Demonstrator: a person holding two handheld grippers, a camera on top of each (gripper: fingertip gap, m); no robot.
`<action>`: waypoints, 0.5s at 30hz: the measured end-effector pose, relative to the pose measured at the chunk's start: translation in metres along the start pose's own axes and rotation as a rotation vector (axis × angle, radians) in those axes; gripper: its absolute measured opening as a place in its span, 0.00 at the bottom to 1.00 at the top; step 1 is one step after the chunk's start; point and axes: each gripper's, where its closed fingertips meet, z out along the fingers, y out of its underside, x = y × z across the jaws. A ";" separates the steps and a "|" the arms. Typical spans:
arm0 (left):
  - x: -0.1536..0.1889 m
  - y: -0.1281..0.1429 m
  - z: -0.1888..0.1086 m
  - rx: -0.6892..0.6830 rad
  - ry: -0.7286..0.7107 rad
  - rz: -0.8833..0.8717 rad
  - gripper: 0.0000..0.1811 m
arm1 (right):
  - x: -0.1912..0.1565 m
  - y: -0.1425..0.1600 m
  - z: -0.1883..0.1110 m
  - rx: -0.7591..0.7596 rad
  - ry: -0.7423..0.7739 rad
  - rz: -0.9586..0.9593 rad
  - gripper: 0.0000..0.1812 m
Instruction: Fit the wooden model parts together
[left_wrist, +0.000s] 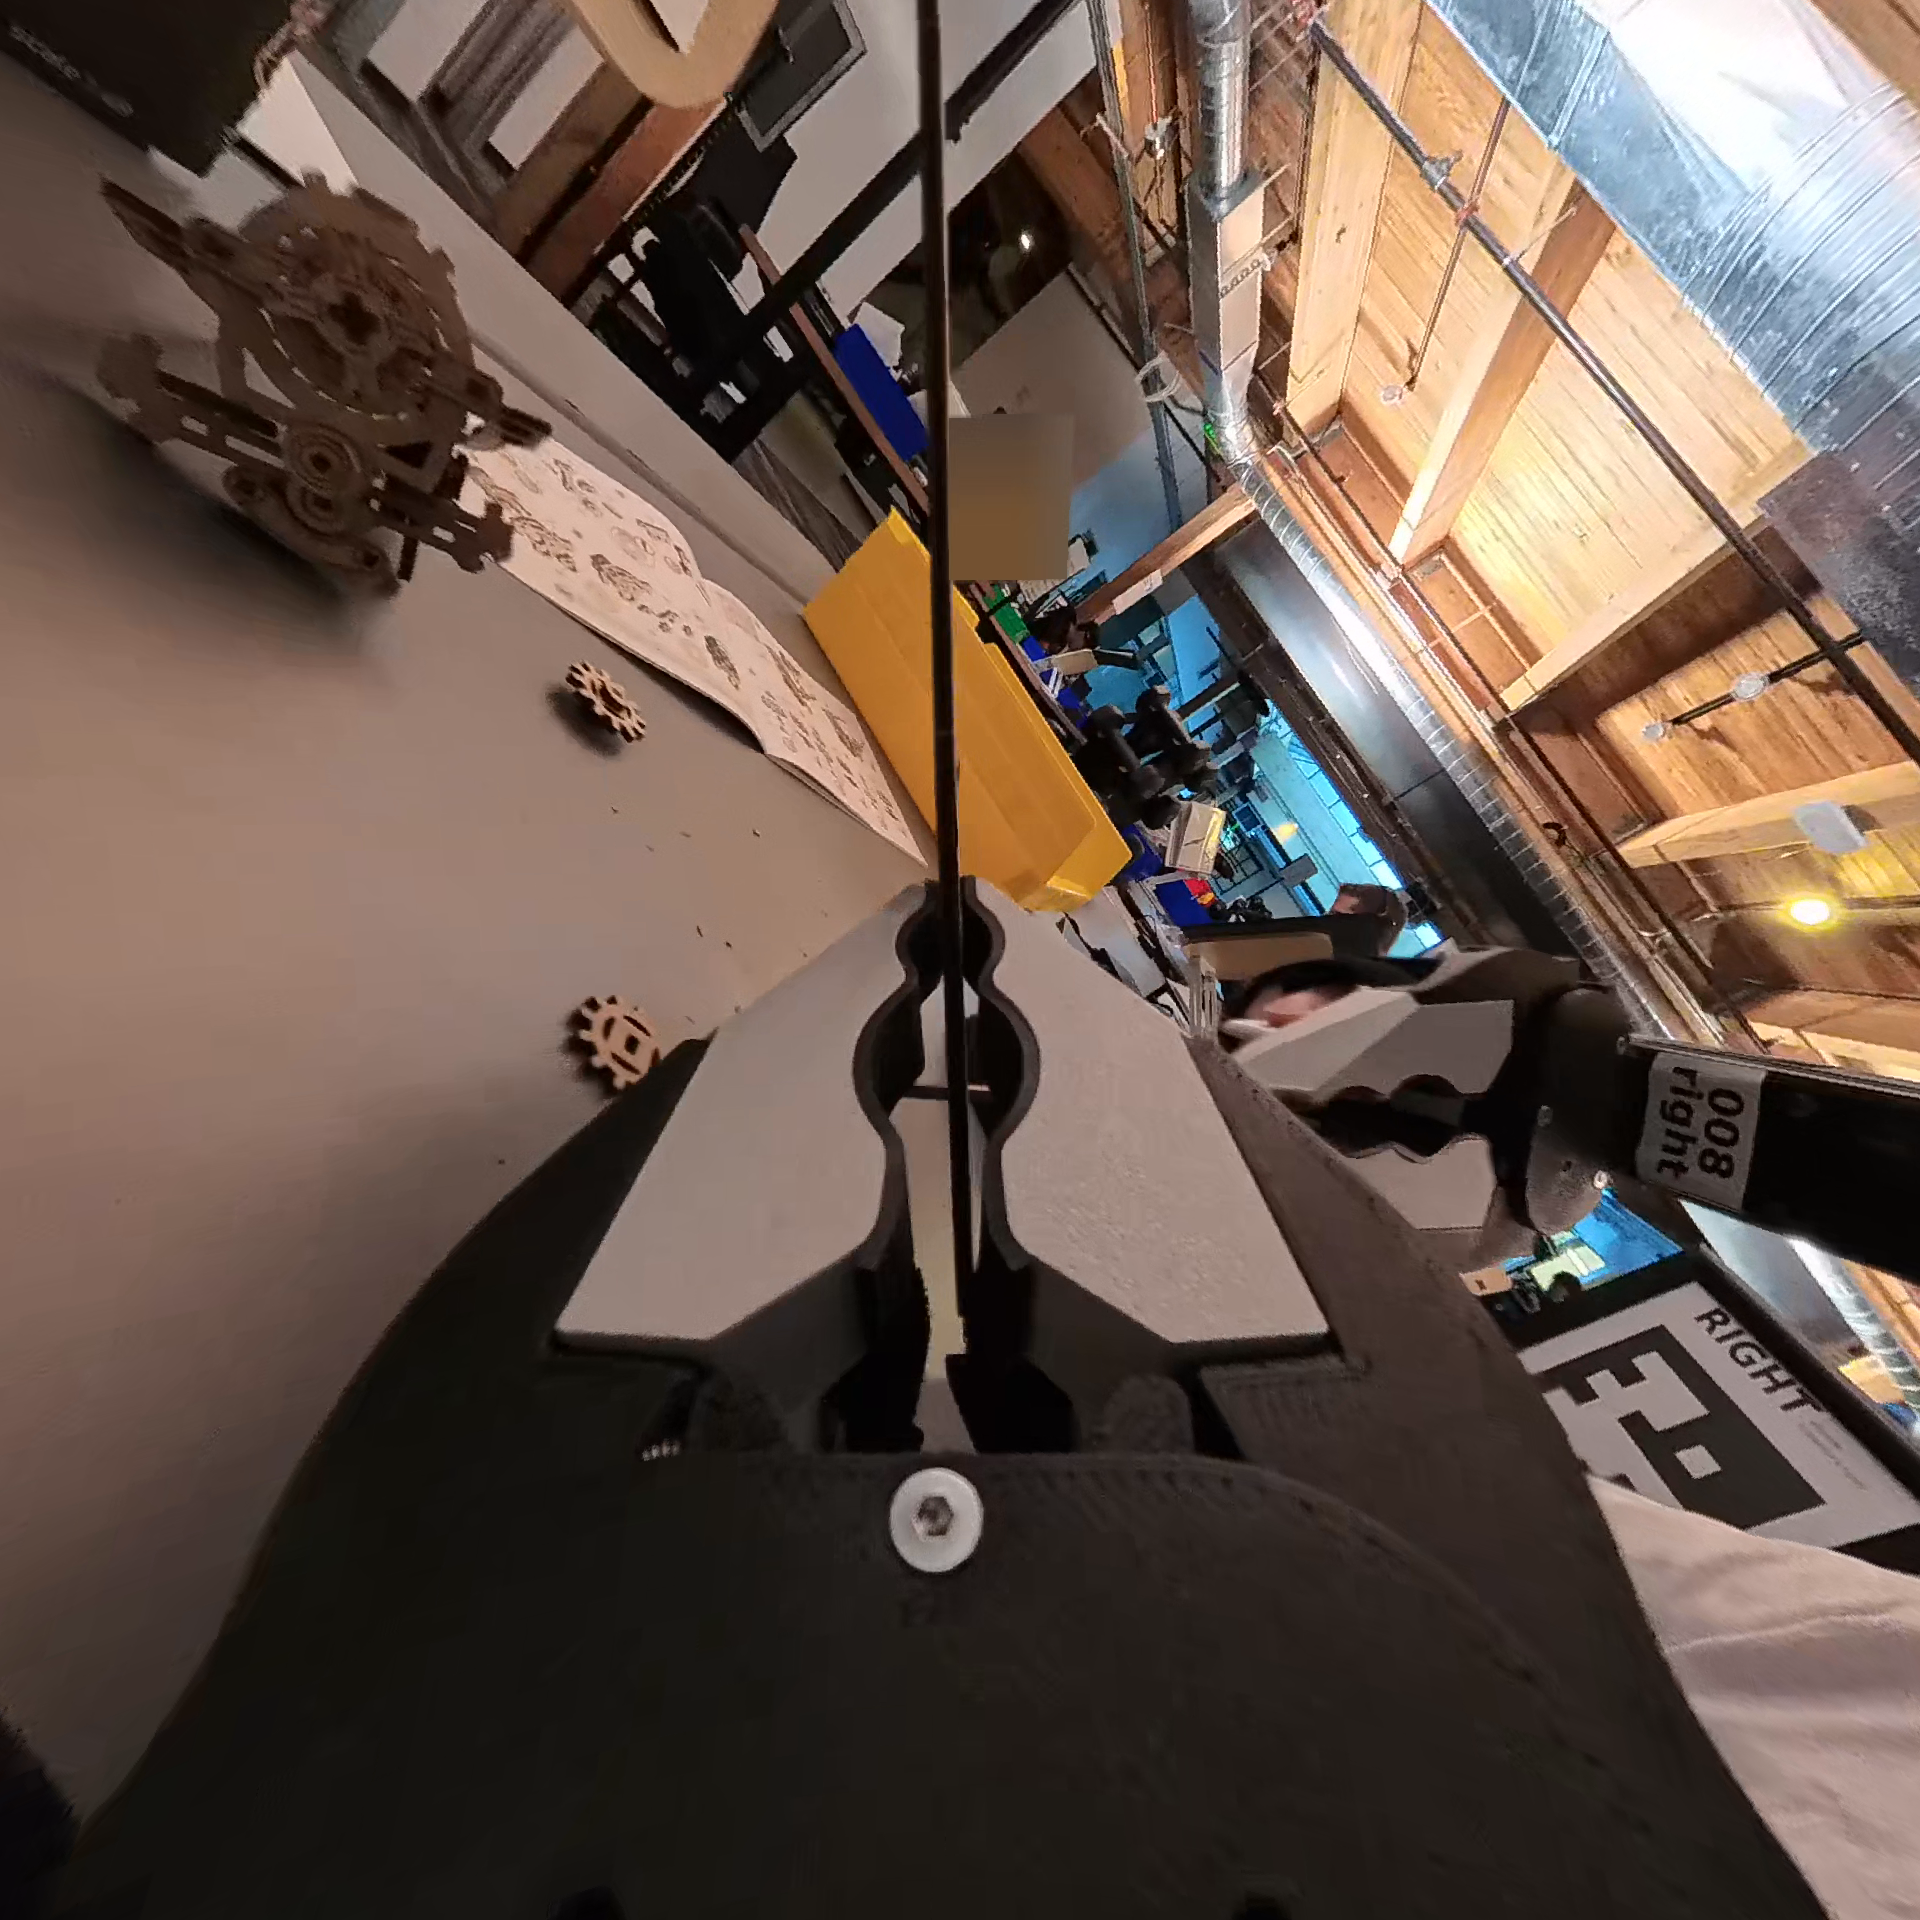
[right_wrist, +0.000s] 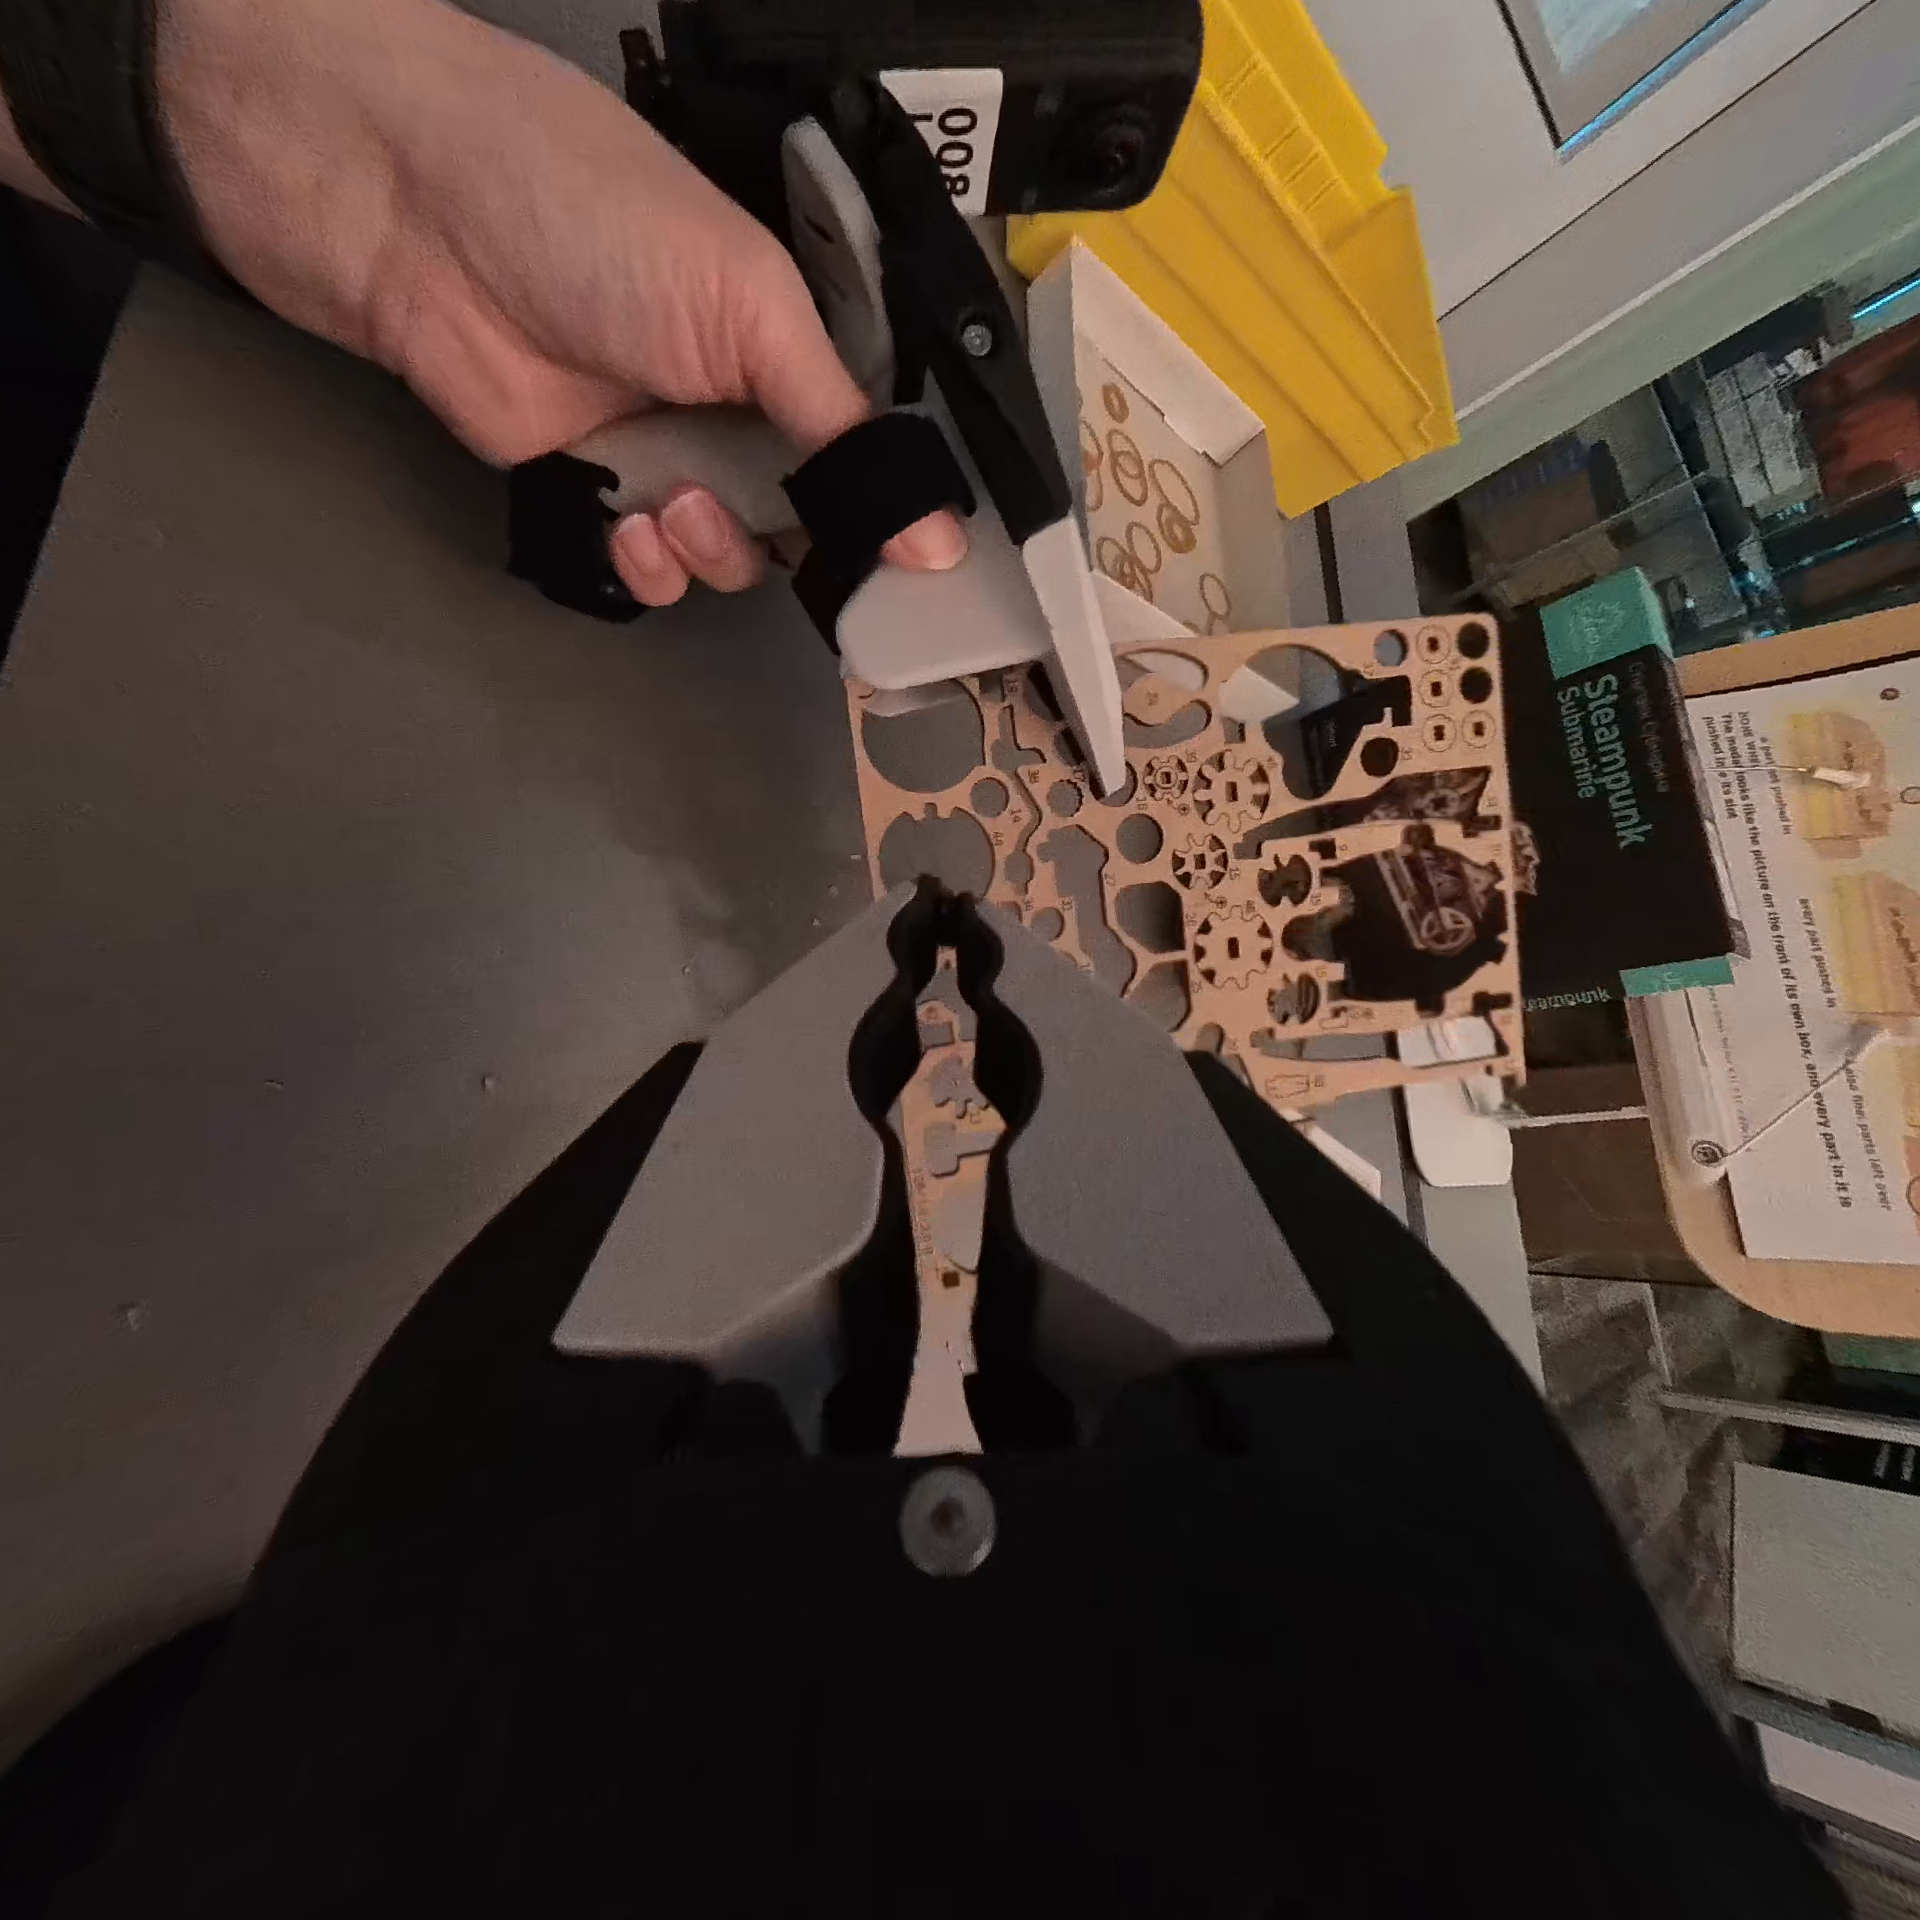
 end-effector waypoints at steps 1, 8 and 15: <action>-0.001 -0.003 -0.002 0.004 -0.006 0.006 0.00 | 0.001 -0.003 -0.005 0.014 0.003 0.013 0.00; 0.006 -0.051 -0.026 0.109 0.005 0.068 0.00 | 0.033 -0.032 -0.070 0.309 0.127 0.207 0.00; 0.010 -0.086 -0.069 0.191 -0.060 0.215 0.00 | 0.022 0.018 -0.029 0.221 0.046 0.248 0.00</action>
